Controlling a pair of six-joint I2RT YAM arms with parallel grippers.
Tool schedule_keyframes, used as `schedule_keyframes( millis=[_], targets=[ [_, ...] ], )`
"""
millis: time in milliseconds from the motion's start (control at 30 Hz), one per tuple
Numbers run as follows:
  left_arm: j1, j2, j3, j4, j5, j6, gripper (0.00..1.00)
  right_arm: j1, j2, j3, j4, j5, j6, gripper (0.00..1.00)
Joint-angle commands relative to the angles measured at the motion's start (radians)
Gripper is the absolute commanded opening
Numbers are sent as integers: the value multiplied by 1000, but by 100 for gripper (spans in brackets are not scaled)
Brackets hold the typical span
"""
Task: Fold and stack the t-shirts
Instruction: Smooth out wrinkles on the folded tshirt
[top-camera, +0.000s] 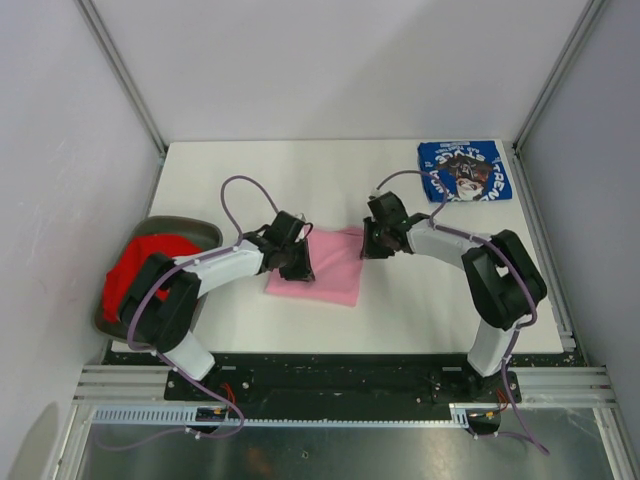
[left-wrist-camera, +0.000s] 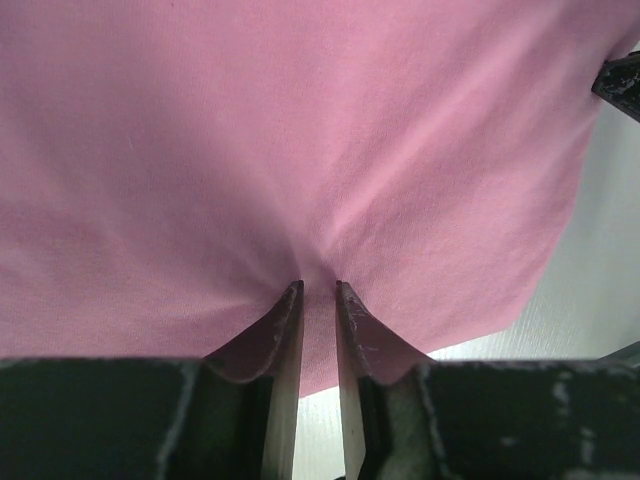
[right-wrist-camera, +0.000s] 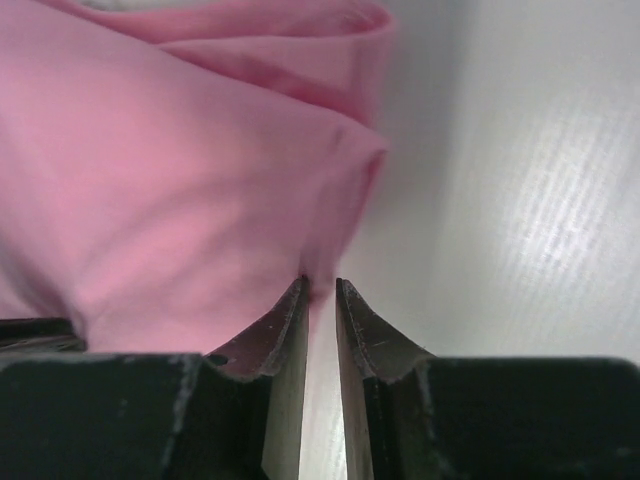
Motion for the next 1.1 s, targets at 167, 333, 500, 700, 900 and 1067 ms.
schedule_keyframes(
  millis=[167, 333, 500, 700, 900, 1067],
  targets=[
    [8, -115, 9, 2, 37, 3, 24, -121, -95, -4, -10, 92, 29, 27],
    [8, -171, -3, 3, 70, 2, 24, -270, -83, 27, 23, 229, 58, 33],
    [6, -208, -9, 2, 103, 8, 25, -354, 37, 133, 36, 357, 79, 34],
    [7, -213, -4, 2, 135, 25, 25, -391, 193, 293, 39, 413, 90, 34],
    [6, -208, -5, 2, 142, 36, 25, -410, 294, 400, 1, 443, 95, 34],
    [7, -189, 1, 2, 139, 45, 25, -423, 335, 451, -4, 448, 77, 34]
  ],
)
